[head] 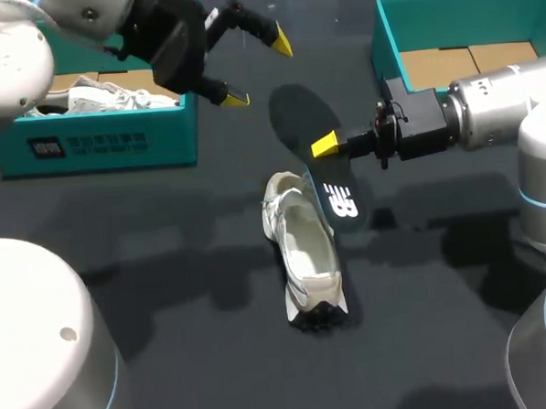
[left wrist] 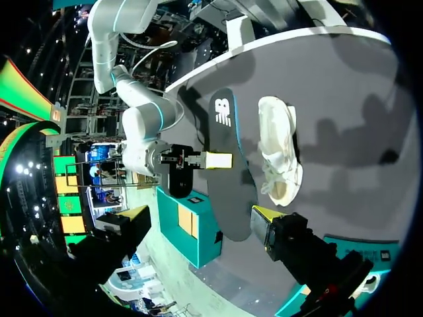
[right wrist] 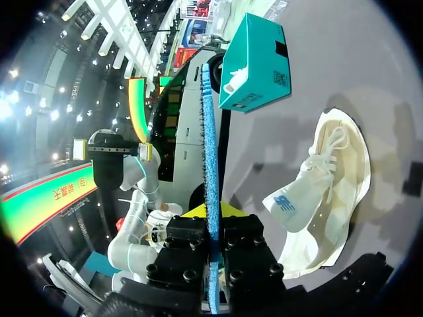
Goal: Take the shoe out of the shoebox, open the shoe tongue, remove and reinsert the insole, then place the shoe into the shoebox
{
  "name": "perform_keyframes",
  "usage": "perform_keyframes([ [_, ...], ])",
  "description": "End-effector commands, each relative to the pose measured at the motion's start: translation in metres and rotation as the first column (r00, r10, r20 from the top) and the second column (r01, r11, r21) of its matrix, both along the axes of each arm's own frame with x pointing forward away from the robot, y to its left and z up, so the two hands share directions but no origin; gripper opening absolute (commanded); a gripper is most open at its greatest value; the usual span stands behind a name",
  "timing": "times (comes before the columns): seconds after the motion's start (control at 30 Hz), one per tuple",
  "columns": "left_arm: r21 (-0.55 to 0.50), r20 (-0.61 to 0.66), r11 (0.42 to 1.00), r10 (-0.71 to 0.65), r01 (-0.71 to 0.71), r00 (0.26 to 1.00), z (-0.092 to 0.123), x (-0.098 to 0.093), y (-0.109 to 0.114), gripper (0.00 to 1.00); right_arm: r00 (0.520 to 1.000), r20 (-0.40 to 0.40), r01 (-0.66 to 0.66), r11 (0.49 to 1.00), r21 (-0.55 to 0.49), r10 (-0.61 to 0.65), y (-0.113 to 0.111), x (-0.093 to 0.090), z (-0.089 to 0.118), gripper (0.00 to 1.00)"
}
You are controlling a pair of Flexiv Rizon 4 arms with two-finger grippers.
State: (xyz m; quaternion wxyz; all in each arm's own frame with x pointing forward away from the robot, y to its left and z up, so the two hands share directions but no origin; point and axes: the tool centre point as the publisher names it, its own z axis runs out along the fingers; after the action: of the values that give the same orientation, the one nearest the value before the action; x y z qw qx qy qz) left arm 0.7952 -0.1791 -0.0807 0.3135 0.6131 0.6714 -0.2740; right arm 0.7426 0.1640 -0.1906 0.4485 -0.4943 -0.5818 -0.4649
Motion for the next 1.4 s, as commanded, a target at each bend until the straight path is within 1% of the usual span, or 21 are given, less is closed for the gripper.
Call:
perform_keyframes([
  [0.03, 0.394, -0.059, 0.919, -0.003, 0.027, 0.998, 0.008, 0.017, -0.025, 1.00, 1.000, 0.000, 0.001, 1.000, -0.001, -0.001, 0.001, 0.000, 0.000, 0.00],
  [0.17, 0.488, -0.087, 0.871, -0.017, 0.058, 0.996, 0.004, 0.018, -0.036, 1.00, 1.000, 0.000, 0.001, 1.000, -0.001, -0.001, 0.001, 0.000, 0.000, 0.00],
  [0.27, 0.527, -0.096, 0.847, -0.023, 0.070, 0.995, 0.001, 0.019, -0.041, 1.00, 1.000, 0.000, 0.001, 1.000, -0.001, -0.001, 0.001, 0.000, 0.000, 0.00],
  [0.47, 0.571, -0.145, 0.811, -0.057, 0.131, 0.988, -0.003, 0.023, -0.050, 1.00, 1.000, 0.000, 0.001, 1.000, -0.001, -0.001, 0.001, 0.000, 0.000, 0.00],
  [0.67, 0.625, -0.136, 0.769, -0.061, 0.133, 0.989, -0.004, 0.022, -0.059, 1.00, 1.000, 0.000, 0.001, 1.000, -0.001, -0.001, 0.001, 0.000, 0.000, 0.00],
  [0.8, 0.645, -0.133, 0.755, -0.038, 0.116, 0.990, -0.004, 0.024, -0.063, 1.00, 1.000, 0.000, 0.001, 1.000, -0.001, -0.001, 0.001, 0.000, 0.000, 0.00],
  [1.07, 0.681, -0.146, 0.729, 0.038, 0.072, 0.989, -0.011, 0.032, -0.075, 1.00, 1.000, 0.000, 0.001, 1.000, -0.001, -0.001, 0.001, 0.000, 0.000, 0.00],
  [1.17, 0.682, -0.144, 0.729, 0.065, 0.051, 0.987, -0.012, 0.034, -0.077, 1.00, 1.000, 0.000, 0.001, 1.000, -0.001, -0.001, 0.001, 0.000, 0.000, 0.00],
  [1.27, 0.670, -0.125, 0.742, 0.081, 0.024, 0.989, -0.011, 0.034, -0.076, 1.00, 1.000, 0.000, 0.001, 1.000, -0.001, -0.001, 0.001, 0.000, 0.000, 0.00],
  [1.33, 0.635, -0.129, 0.772, 0.083, 0.018, 0.988, -0.008, 0.032, -0.071, 1.00, 1.000, 0.000, 0.001, 1.000, -0.001, -0.001, 0.001, 0.000, 0.000, 0.00],
  [1.4, 0.574, -0.136, 0.818, 0.071, 0.020, 0.988, -0.005, 0.029, -0.064, 1.00, 1.000, 0.000, 0.001, 1.000, -0.001, -0.001, 0.001, 0.000, 0.000, 0.00],
])
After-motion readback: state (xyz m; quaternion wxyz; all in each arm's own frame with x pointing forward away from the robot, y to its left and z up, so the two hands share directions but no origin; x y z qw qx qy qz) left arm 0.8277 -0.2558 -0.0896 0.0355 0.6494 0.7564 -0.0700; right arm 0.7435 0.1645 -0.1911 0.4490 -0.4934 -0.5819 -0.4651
